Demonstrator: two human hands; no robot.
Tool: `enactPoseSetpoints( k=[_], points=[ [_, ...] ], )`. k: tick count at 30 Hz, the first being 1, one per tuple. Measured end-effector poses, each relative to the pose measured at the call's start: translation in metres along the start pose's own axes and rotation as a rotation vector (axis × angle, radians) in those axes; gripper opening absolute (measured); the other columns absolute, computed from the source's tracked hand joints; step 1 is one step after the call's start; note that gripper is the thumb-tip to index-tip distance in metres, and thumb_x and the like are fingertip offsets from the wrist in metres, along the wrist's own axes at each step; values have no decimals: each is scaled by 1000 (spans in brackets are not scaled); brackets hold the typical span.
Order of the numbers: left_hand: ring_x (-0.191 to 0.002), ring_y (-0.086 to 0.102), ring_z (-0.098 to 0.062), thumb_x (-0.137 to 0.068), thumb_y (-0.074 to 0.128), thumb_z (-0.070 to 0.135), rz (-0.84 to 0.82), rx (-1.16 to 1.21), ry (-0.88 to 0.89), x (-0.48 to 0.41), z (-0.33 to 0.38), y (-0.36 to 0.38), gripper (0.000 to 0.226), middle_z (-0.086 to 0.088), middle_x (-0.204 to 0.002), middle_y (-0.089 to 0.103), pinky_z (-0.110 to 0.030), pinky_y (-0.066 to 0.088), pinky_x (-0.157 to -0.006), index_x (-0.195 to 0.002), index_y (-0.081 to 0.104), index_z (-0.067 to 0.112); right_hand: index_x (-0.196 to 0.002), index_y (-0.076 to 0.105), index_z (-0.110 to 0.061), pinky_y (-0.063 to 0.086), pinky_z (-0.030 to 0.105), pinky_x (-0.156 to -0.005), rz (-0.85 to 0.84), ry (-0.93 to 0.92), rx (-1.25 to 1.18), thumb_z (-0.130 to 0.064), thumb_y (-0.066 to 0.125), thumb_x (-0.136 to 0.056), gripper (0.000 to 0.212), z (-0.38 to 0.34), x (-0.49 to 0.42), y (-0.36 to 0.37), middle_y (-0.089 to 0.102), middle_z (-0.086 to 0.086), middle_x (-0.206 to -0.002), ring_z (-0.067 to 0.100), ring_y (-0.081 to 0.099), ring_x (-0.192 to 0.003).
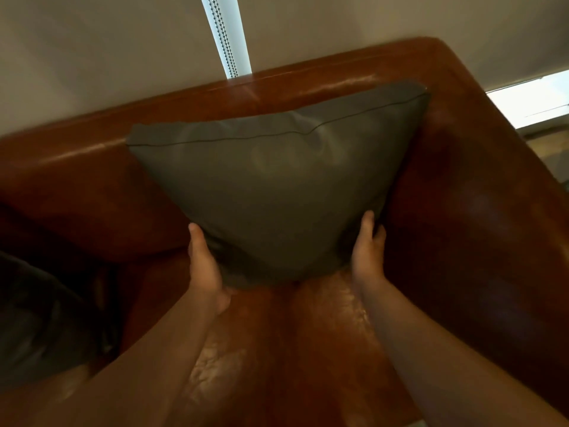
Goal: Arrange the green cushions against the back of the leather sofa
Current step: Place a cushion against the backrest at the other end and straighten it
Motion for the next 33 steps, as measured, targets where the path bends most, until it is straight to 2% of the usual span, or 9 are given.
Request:
enactPoseSetpoints(
  k=[2, 4, 8, 14, 19, 22, 25, 27, 33],
  points=[
    [-145, 32, -51, -71, 30, 97, 15, 122, -135, 7, -10, 11, 103, -6, -164, 34, -78, 21, -110, -156, 34, 38, -158, 9, -43, 43, 52, -99, -55, 112, -94, -75, 41, -89, 82, 10, 27, 11, 19, 0, -167, 37, 34, -145],
    [-145, 25, -56, -80, 32, 89, 15, 299, -182, 13, -16, 27, 95, -10, -166, 28, -79, 25, -107, -158, 29, 35, -155, 4, -50, 48, 59, -94, -101, 172, -200, -73, 43, -89, 80, 10, 40, 23, 19, -4, -166, 38, 38, -141],
    [-147, 25, -50, -87, 38, 79, -3, 505, -67, 6, -5, 51, 81, -7, -164, 30, -82, 31, -102, -156, 32, 38, -154, -2, -52, 43, 72, -95, -145, 154, -248, -77, 44, -85, 87, -2, 30, 39, 21, -8, -165, 38, 38, -142],
    [-147, 27, -47, -85, 40, 81, -57, 481, -92, 5, -6, 46, 87, -10, -164, 30, -76, 38, -96, -157, 32, 33, -155, -2, -51, 46, 70, -94, -199, 170, -154, -78, 44, -84, 88, -7, 30, 32, 24, -8, -164, 36, 40, -141],
    [-145, 25, -54, -84, 49, 78, -5, 504, -186, 36, -15, 50, 95, -19, -167, 13, -70, 38, -100, -161, 17, 33, -155, 6, -50, 51, 66, -88, -187, 171, -195, -74, 56, -81, 92, -14, 43, 20, 33, -4, -160, 39, 48, -134],
    [-141, 33, -55, -83, 57, 73, -31, 520, -187, 47, -11, 73, 95, -19, -163, 23, -67, 46, -90, -160, 23, 28, -156, 4, -49, 55, 61, -84, -194, 125, -254, -72, 63, -76, 102, -31, 59, 33, 25, -7, -163, 37, 42, -139],
    [-136, 41, -51, -73, 69, 72, -21, 518, -79, 33, 6, 87, 104, -14, -160, 35, -63, 57, -62, -158, 23, 35, -157, -5, -43, 51, 63, -93, -168, 119, -256, -68, 67, -77, 110, -52, 61, 53, 26, -6, -163, 33, 45, -137],
    [-135, 44, -50, -65, 70, 75, -20, 489, -58, 24, 10, 89, 111, -12, -159, 36, -62, 57, -55, -158, 22, 37, -156, -10, -41, 48, 65, -97, -138, 128, -238, -68, 68, -77, 114, -61, 58, 61, 26, -5, -163, 32, 44, -138],
    [-139, 36, -55, -74, 68, 74, -151, 435, -146, 28, 4, 73, 103, -19, -161, 31, -66, 54, -82, -158, 27, 30, -157, -4, -41, 49, 65, -96, -164, 100, -230, -69, 67, -76, 112, -54, 63, 53, 27, -5, -163, 33, 42, -140]
  ],
)
Point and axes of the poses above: each hand's wrist, its own x-axis away from the middle knuckle, its own y-axis out of the palm, z = x × y, the point moved 1 cm from there along -x, towards the middle knuckle
